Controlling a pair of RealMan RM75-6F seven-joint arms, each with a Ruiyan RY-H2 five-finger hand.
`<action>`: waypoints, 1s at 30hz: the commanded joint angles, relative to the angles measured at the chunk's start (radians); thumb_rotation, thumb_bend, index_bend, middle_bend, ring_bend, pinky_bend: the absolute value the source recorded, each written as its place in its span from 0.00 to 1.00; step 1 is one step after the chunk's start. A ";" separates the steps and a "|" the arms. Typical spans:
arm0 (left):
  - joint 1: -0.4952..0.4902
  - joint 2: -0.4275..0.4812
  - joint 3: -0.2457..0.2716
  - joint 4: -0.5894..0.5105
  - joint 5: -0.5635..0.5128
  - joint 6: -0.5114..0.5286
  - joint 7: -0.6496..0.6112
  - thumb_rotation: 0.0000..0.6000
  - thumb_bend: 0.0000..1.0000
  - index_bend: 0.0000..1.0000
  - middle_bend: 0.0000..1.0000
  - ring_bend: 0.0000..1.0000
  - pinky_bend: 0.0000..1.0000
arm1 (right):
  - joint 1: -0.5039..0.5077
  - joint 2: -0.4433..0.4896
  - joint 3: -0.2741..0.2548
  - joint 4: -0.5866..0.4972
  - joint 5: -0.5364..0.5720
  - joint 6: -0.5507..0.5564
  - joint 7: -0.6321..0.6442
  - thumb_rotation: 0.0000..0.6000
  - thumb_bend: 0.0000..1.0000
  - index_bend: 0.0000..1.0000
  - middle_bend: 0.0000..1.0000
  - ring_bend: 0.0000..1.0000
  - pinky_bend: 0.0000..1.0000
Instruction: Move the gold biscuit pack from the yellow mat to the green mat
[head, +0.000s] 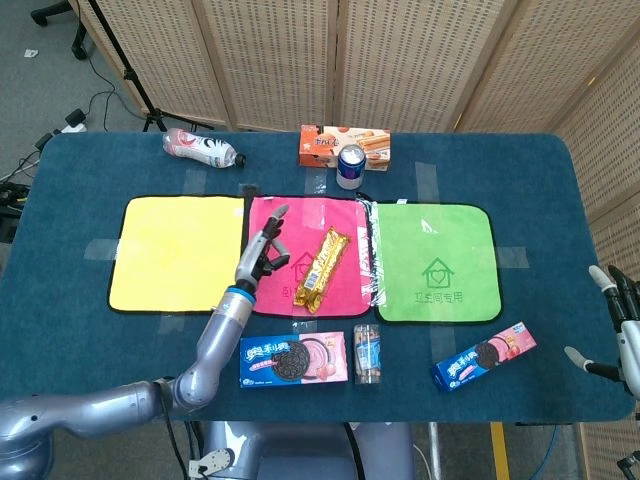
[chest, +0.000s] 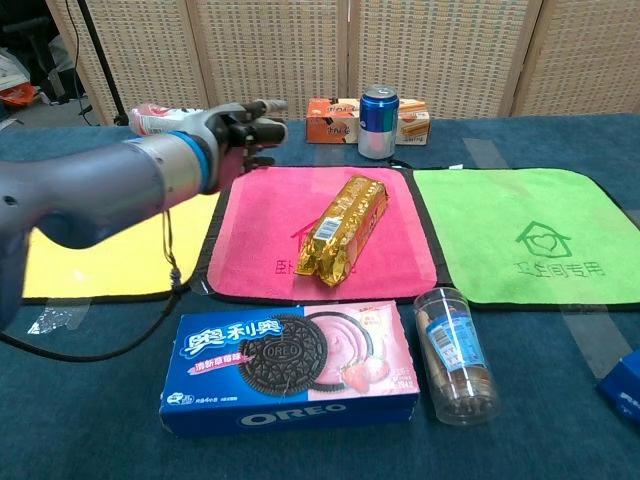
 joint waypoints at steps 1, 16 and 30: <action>0.081 0.139 0.037 -0.089 0.066 0.063 0.073 1.00 0.99 0.00 0.00 0.00 0.00 | 0.002 -0.005 -0.001 -0.002 -0.002 -0.001 -0.014 1.00 0.00 0.00 0.00 0.00 0.00; 0.368 0.582 0.215 -0.115 0.395 0.141 0.053 1.00 1.00 0.00 0.00 0.00 0.00 | 0.044 -0.062 -0.010 -0.030 -0.032 -0.038 -0.178 1.00 0.00 0.00 0.00 0.00 0.00; 0.580 0.820 0.330 -0.287 0.454 0.345 0.143 1.00 1.00 0.00 0.00 0.00 0.00 | 0.466 -0.033 0.081 -0.160 -0.240 -0.470 -0.314 1.00 0.55 0.13 0.01 0.00 0.00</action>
